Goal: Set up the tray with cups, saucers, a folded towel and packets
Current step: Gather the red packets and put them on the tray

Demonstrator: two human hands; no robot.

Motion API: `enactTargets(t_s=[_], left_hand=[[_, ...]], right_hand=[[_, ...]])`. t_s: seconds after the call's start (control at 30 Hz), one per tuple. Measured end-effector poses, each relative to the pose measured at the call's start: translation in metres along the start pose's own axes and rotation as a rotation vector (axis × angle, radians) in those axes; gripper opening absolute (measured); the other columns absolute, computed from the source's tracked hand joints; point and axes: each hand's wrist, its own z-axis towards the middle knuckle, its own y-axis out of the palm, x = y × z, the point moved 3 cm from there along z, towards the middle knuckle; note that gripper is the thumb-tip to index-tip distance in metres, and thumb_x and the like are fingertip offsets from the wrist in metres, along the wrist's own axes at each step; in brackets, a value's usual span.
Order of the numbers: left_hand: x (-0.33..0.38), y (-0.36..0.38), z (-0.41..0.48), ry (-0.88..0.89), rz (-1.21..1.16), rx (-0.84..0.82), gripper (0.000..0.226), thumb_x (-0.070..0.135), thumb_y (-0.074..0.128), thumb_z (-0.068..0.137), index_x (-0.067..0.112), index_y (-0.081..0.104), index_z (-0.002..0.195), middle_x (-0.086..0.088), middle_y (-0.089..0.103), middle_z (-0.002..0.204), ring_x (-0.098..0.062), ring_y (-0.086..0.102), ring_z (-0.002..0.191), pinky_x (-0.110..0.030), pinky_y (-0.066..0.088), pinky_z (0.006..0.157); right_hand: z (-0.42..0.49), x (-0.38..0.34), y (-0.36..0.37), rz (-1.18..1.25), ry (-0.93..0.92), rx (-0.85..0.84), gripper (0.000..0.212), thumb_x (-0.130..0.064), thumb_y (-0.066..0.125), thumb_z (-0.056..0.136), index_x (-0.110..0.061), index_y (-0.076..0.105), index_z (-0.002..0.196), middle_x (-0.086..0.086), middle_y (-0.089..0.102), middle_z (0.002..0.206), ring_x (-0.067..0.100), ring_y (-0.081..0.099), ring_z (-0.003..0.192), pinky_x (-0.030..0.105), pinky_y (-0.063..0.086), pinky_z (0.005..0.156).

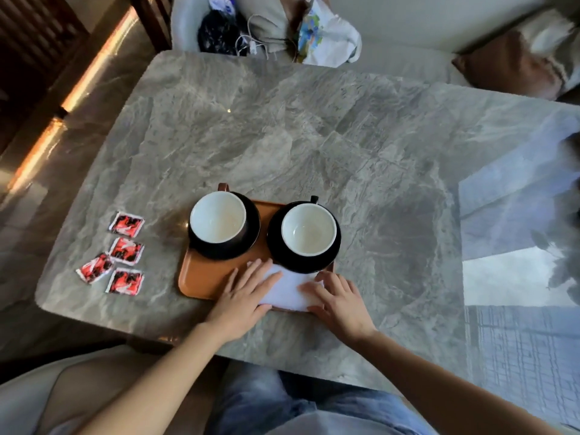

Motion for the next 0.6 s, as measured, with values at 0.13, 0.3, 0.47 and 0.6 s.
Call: enactTargets(t_s=[0.13,0.3,0.47,0.6], left_hand=[[0.003,0.001,-0.001,-0.012,-0.034,-0.006,0.064,0.036,0.037,0.095,0.038,-0.001,0.147,0.011,-0.018,0.157,-0.013,-0.020,0.144,-0.045,-0.005,0.117],[0.002,-0.016,-0.005,0.120,0.073,0.082,0.075,0.036,0.046,0.091,0.029,-0.001,0.149,0.003,-0.017,0.156,-0.025,-0.009,0.146,-0.048,-0.006,0.115],[-0.023,-0.037,-0.025,0.145,0.053,0.264,0.081,0.037,0.061,0.079,0.020,0.023,0.148,-0.007,0.020,0.156,-0.030,0.019,0.143,-0.054,0.019,0.111],[-0.066,-0.035,-0.050,0.038,0.057,0.259,0.083,0.040,0.069,0.073,0.018,0.033,0.144,-0.008,0.030,0.153,-0.030,0.028,0.140,-0.056,0.026,0.107]], right_hand=[[0.003,-0.002,0.003,-0.135,-0.037,0.062,0.040,-0.041,0.068,0.075,-0.020,0.058,0.107,0.006,0.059,0.107,0.028,0.051,0.093,0.036,0.034,0.088],[0.002,-0.022,-0.009,-0.235,-0.071,0.091,0.052,-0.041,0.062,0.068,-0.023,0.055,0.116,0.004,0.058,0.116,0.025,0.044,0.105,0.050,0.037,0.101],[0.015,-0.062,-0.016,-0.200,-0.063,0.041,0.047,-0.041,0.055,0.073,-0.029,0.056,0.118,-0.002,0.057,0.120,0.025,0.055,0.101,0.041,0.036,0.092],[0.035,-0.109,-0.007,-0.145,-0.200,-0.001,0.048,-0.040,0.056,0.075,-0.026,0.055,0.122,-0.001,0.058,0.125,0.023,0.053,0.107,0.040,0.043,0.096]])
